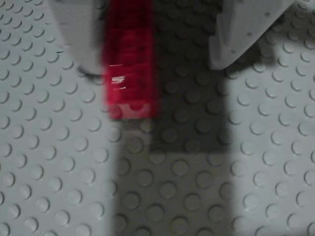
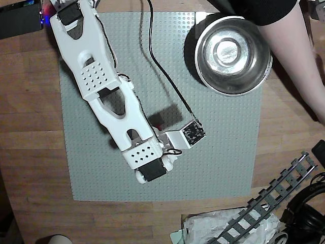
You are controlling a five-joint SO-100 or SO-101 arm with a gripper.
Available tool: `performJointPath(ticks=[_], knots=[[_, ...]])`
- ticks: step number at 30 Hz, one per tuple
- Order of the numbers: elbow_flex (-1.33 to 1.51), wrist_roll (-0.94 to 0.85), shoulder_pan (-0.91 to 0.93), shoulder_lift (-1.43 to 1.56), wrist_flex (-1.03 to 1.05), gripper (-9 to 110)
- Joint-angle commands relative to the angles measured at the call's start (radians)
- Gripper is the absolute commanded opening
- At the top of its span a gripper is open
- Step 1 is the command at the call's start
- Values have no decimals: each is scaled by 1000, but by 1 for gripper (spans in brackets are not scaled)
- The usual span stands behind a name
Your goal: Grasp a lego block and put it in the bin.
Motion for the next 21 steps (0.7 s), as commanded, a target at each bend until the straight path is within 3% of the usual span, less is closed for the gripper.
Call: performJointPath(ticks=[1,3,6,14,21], knots=[[-64,6,-9,-11,32,8],[-161,6,-9,-63,77,0],[-357,6,-11,-173,166,0],[-359,18,-9,-127,209,0],[-160,43,-28,173,213,0]])
